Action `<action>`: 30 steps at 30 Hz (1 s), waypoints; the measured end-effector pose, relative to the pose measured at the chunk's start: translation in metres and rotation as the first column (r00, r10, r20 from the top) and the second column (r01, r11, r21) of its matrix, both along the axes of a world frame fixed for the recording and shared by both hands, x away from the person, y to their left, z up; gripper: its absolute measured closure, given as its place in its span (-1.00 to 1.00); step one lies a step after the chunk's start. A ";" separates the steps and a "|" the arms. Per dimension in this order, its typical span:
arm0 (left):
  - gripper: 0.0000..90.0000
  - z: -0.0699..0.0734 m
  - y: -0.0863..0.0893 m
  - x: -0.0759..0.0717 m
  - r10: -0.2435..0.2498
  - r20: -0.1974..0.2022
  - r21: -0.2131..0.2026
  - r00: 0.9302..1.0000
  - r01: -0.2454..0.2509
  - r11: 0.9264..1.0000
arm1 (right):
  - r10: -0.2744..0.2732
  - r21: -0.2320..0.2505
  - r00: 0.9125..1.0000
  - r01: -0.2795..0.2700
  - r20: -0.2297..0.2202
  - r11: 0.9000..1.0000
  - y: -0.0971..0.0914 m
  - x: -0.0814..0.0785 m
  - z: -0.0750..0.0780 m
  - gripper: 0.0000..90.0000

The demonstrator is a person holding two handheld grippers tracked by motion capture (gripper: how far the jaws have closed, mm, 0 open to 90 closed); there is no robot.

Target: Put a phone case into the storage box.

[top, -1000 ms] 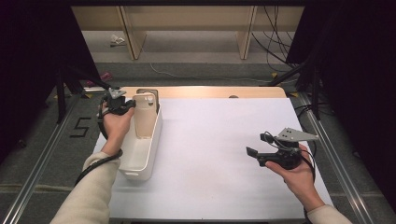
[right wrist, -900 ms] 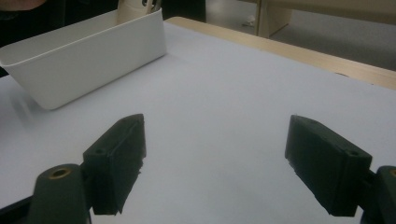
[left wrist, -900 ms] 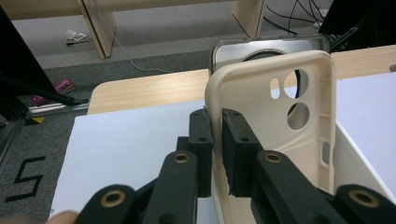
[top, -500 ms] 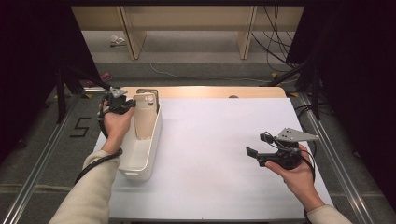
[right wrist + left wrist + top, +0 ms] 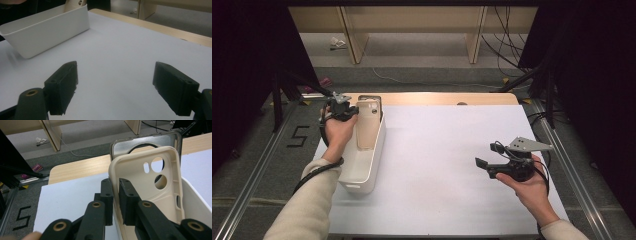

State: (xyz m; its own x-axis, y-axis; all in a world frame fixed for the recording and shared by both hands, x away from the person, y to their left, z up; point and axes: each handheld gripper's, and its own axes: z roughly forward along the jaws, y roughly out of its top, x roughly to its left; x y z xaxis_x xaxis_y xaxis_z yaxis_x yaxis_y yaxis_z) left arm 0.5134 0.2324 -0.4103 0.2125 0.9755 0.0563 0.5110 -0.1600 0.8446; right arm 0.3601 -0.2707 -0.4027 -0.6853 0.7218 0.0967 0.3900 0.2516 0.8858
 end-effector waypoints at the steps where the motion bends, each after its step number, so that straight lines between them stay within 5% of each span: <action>1: 0.80 0.000 0.000 0.000 0.001 0.000 0.000 1.000 -0.001 1.000 | 0.000 0.000 1.000 0.000 0.000 1.000 0.000 0.000 0.000 -0.53; 5: 0.68 0.000 0.001 0.001 -0.001 -0.002 -0.003 1.000 0.001 1.000 | -0.001 0.001 1.000 0.001 0.000 1.000 0.000 0.000 0.000 -0.53; 16: -0.04 0.011 0.008 -0.009 -0.025 -0.017 -0.057 1.000 0.024 0.998 | -0.006 0.000 1.000 0.006 -0.005 1.000 0.000 0.000 -0.001 -0.54; 26: -0.50 0.033 0.012 -0.036 -0.088 0.030 -0.117 0.996 0.091 0.989 | -0.020 0.000 1.000 0.020 -0.007 1.000 -0.001 0.002 -0.001 -0.55; 30: -0.67 0.039 0.011 -0.049 -0.107 0.043 -0.111 0.993 0.111 0.988 | -0.032 0.000 0.999 0.032 -0.010 0.999 -0.002 0.003 -0.001 -0.55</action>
State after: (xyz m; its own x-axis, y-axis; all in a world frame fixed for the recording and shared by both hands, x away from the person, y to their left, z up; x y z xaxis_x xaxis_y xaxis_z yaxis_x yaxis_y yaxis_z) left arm 0.4643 0.2438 -0.3712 0.3175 0.9473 -0.0434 0.4643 -0.1154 0.8781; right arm 0.3629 -0.2725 -0.4037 -0.6606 0.7436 0.1034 0.4064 0.2384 0.8821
